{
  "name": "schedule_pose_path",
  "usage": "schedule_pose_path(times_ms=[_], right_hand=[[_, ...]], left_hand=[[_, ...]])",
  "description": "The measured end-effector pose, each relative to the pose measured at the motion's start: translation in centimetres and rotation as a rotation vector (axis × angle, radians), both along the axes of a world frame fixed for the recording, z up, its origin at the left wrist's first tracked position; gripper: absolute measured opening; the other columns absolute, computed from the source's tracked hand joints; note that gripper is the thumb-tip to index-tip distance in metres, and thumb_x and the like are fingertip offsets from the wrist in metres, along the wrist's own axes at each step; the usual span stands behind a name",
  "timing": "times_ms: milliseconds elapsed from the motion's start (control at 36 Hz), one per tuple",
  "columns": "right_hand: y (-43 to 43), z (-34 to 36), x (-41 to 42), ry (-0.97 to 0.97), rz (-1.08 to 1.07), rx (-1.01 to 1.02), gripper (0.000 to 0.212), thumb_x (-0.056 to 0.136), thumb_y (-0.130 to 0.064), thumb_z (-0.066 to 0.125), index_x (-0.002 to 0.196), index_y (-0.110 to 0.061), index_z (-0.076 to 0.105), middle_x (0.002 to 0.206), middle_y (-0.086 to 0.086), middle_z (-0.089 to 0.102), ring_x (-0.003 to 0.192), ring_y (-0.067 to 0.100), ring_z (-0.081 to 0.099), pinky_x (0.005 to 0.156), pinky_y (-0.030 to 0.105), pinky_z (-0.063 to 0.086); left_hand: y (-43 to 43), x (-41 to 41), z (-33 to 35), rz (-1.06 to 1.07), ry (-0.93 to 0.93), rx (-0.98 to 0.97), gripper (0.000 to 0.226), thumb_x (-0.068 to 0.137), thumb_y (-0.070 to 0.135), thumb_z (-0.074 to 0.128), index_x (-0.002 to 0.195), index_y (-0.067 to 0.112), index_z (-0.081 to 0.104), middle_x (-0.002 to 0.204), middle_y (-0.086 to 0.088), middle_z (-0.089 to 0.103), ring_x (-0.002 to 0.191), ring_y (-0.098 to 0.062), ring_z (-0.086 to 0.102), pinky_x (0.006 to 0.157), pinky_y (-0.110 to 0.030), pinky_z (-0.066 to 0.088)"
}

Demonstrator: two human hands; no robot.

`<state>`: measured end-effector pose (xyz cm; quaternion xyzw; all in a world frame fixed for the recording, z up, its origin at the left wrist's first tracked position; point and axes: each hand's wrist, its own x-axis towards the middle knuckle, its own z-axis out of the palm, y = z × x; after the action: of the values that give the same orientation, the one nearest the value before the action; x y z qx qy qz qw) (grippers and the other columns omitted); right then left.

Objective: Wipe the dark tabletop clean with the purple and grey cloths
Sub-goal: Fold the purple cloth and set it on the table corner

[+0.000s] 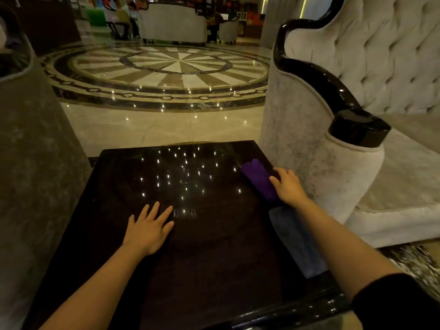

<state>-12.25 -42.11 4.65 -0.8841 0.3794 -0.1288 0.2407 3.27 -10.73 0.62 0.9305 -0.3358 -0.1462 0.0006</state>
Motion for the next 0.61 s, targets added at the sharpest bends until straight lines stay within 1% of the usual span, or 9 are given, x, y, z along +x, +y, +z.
schedule_pose_path(times_ms=[56,167,222,306,361,472,528,611], right_hand=[[0.6,0.2,-1.8,-0.014,0.025,-0.012,0.043,0.093,-0.029,0.045,0.132,-0.013,0.04,0.129,0.026,0.043,0.118,0.04,0.044,0.102,0.042,0.036],[2.2,-0.3,-5.2,0.041,0.068,-0.109,0.042,0.09,-0.029,0.05,0.13,-0.015,0.045,0.122,0.026,0.049,0.116,0.039,0.045,0.1,0.041,0.036],[3.2,-1.0,-6.7,0.077,0.096,-0.154,0.043,0.09,-0.03,0.051,0.131,-0.018,0.046,0.124,0.025,0.049,0.117,0.038,0.045,0.099,0.04,0.037],[4.3,-2.2,-8.4,0.136,0.123,-0.149,0.046,0.09,-0.035,0.049,0.134,-0.025,0.041,0.14,0.022,0.037,0.128,0.036,0.037,0.105,0.043,0.035],[5.0,-3.0,-9.0,0.176,0.13,-0.118,0.05,0.09,-0.041,0.046,0.137,-0.028,0.034,0.15,0.018,0.025,0.135,0.034,0.027,0.109,0.043,0.029],[6.1,-4.1,-9.6,0.294,0.11,-0.116,0.06,0.09,-0.052,0.037,0.142,-0.031,0.018,0.155,0.017,0.003,0.141,0.034,0.012,0.112,0.044,0.021],[6.6,-4.2,-9.7,0.318,0.086,-0.129,0.061,0.09,-0.053,0.035,0.143,-0.031,0.014,0.155,0.018,-0.001,0.141,0.035,0.008,0.114,0.047,0.017],[7.0,-4.0,-9.6,0.342,0.048,-0.126,0.06,0.091,-0.053,0.032,0.143,-0.03,0.011,0.154,0.021,0.0,0.141,0.037,0.008,0.115,0.049,0.015]], left_hand=[[0.0,-0.1,0.0,0.006,0.008,-0.014,0.054,0.096,0.048,0.017,0.145,0.036,0.0,0.158,-0.002,-0.006,0.145,-0.024,-0.006,0.116,-0.05,0.005],[0.4,-0.6,0.1,0.033,0.022,-0.098,0.053,0.096,0.046,0.017,0.145,0.035,0.0,0.157,-0.003,-0.008,0.145,-0.025,-0.004,0.116,-0.05,0.006],[0.9,-1.0,0.2,0.062,0.012,-0.163,0.053,0.096,0.045,0.018,0.145,0.035,0.0,0.157,-0.004,-0.007,0.145,-0.025,-0.002,0.116,-0.051,0.008],[2.2,-1.9,0.4,0.068,-0.037,-0.187,0.053,0.096,0.044,0.018,0.145,0.034,0.0,0.158,-0.004,-0.006,0.145,-0.025,-0.001,0.115,-0.05,0.009],[3.4,-2.4,0.5,0.061,-0.06,-0.176,0.053,0.096,0.044,0.018,0.145,0.034,0.0,0.158,-0.005,-0.006,0.145,-0.024,-0.002,0.116,-0.049,0.009],[6.2,-3.1,0.5,0.063,-0.085,-0.158,0.053,0.096,0.045,0.018,0.145,0.034,0.0,0.158,-0.005,-0.005,0.145,-0.024,-0.002,0.116,-0.049,0.009],[7.7,-3.7,0.3,0.076,-0.086,-0.156,0.053,0.096,0.045,0.018,0.145,0.035,0.0,0.158,-0.005,-0.005,0.145,-0.024,-0.002,0.115,-0.049,0.009],[9.5,-4.5,-0.1,0.087,-0.083,-0.152,0.054,0.096,0.046,0.018,0.145,0.035,0.0,0.158,-0.004,-0.005,0.145,-0.023,-0.002,0.115,-0.049,0.008]])
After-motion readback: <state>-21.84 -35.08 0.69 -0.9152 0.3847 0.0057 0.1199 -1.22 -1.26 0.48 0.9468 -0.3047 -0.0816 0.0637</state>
